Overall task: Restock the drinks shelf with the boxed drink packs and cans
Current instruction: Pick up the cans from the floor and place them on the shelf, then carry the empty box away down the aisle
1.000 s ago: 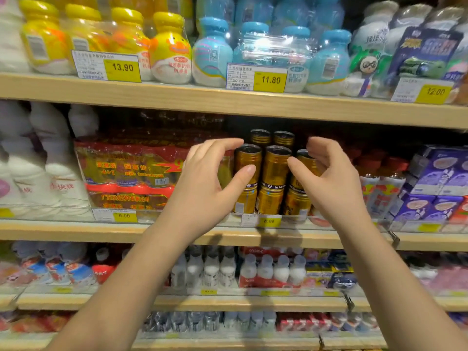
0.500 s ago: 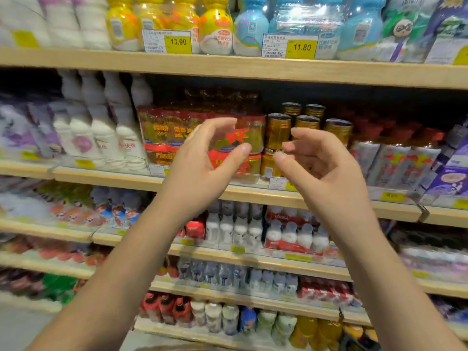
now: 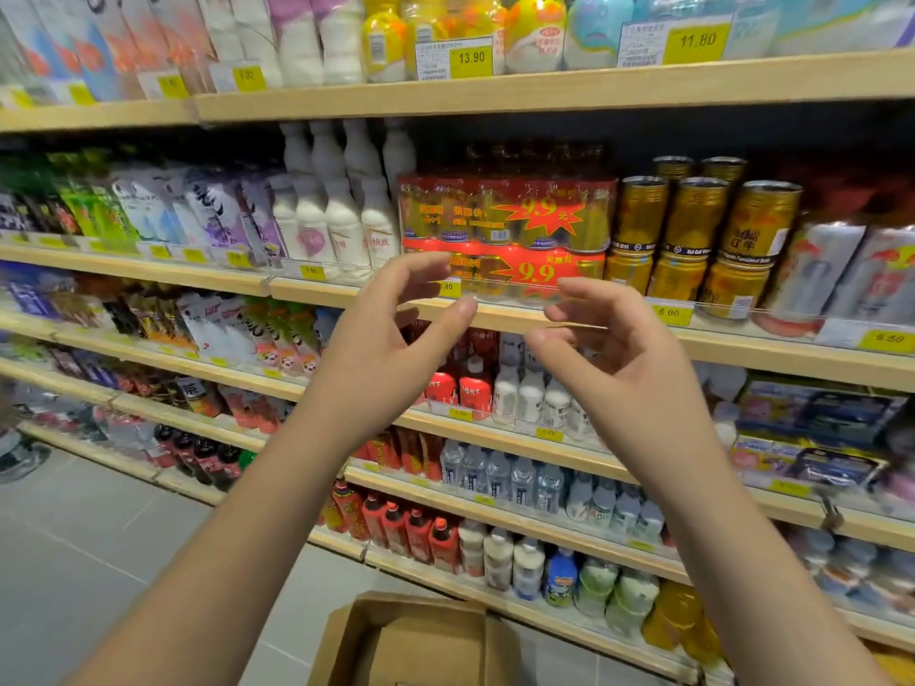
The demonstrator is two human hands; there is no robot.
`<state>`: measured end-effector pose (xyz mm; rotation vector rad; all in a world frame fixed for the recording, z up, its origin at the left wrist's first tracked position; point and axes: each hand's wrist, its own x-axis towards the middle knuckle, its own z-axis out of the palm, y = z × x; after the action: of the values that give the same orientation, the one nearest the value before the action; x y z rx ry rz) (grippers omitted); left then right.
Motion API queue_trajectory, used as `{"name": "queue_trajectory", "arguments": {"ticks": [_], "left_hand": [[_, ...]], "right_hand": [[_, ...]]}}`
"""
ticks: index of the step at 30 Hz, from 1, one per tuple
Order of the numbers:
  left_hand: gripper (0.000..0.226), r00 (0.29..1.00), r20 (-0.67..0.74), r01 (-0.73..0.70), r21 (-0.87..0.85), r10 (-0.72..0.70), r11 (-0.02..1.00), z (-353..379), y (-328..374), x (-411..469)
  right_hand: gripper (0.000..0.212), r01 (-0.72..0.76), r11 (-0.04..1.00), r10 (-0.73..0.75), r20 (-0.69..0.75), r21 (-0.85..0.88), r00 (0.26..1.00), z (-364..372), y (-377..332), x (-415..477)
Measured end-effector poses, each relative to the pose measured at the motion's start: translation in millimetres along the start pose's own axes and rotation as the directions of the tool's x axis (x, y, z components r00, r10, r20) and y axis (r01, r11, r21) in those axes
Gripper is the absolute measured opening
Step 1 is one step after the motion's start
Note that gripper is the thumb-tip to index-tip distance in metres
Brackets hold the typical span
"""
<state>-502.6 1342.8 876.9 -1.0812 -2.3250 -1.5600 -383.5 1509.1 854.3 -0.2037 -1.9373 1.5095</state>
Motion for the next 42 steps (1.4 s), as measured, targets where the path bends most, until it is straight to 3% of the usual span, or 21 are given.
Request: {"name": "queue_trajectory", "arguments": {"ticks": [10, 16, 25, 35, 42], "left_hand": [[0.045, 0.999, -0.009, 0.052, -0.043, -0.053, 0.998, -87.1, -80.2, -14.3], [0.047, 0.994, 0.055, 0.101, -0.043, -0.099, 0.994, -154.0, -155.6, -23.5], [0.049, 0.955, 0.178, 0.256, -0.095, -0.237, 0.962, -161.1, -259.4, -50.6], [0.049, 0.851, 0.254, 0.473, 0.006, -0.459, 0.881, -101.2, -381.8, -117.3], [0.048, 0.762, 0.243, 0.59, 0.121, -0.6, 0.799, -17.4, -531.8, -214.6]], "right_hand": [[0.042, -0.04, 0.998, 0.041, 0.008, -0.046, 0.999, 107.7, 6.6, -6.1], [0.041, -0.122, 0.989, 0.12, -0.026, -0.088, 0.992, 196.9, 20.8, -14.3], [0.043, -0.299, 0.947, 0.292, -0.074, -0.116, 0.953, 251.0, 83.4, -49.3], [0.045, -0.476, 0.859, 0.47, -0.08, -0.189, 0.879, 260.2, 226.6, -81.5], [0.037, -0.599, 0.768, 0.594, -0.099, -0.227, 0.798, 266.7, 420.3, -160.9]]}}
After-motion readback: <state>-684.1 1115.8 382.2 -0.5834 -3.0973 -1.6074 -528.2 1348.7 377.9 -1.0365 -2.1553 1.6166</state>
